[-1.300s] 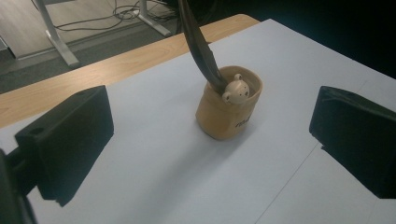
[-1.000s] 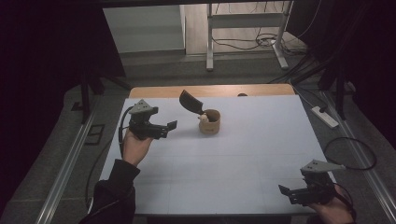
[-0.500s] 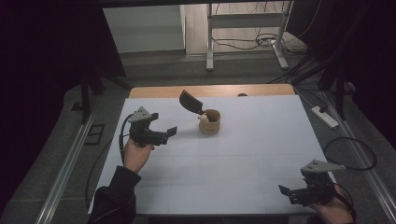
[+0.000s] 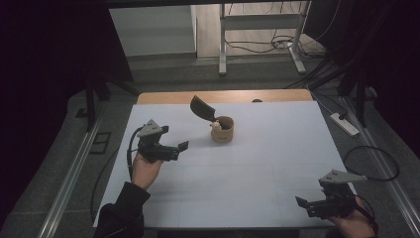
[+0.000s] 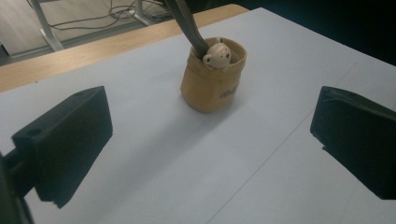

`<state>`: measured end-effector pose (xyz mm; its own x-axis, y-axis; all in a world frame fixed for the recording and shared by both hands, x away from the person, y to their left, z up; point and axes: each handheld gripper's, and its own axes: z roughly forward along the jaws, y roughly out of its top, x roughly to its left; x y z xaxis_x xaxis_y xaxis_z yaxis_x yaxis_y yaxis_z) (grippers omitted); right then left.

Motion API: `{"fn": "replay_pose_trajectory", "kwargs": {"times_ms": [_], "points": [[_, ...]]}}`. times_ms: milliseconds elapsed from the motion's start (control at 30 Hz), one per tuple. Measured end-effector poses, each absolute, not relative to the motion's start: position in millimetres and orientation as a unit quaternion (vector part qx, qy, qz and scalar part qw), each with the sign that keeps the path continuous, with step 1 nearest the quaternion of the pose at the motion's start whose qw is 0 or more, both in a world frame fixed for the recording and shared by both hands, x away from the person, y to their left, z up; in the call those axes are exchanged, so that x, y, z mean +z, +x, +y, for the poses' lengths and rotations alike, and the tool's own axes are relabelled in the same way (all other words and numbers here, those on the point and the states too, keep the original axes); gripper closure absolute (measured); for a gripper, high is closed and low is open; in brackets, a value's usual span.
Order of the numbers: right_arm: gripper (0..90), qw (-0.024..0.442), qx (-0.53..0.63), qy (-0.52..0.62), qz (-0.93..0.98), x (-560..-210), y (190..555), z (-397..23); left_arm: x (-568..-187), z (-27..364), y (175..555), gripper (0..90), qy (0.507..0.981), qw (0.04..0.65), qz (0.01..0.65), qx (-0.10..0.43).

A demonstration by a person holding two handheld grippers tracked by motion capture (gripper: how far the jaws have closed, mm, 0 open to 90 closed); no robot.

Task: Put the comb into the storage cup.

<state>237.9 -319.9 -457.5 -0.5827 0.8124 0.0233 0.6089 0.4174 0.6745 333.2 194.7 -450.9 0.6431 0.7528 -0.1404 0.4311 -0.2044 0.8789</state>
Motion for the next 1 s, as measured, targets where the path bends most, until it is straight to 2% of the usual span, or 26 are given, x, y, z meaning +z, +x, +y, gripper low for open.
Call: {"fn": "replay_pose_trajectory", "kwargs": {"times_ms": [1000], "points": [[0.0, 0.16, 0.328, 0.421, 0.83, -457.2, 237.9, -318.2, -458.7, 203.3, 284.7, 0.0, 0.772, 0.465, 0.405, 0.151]]}}
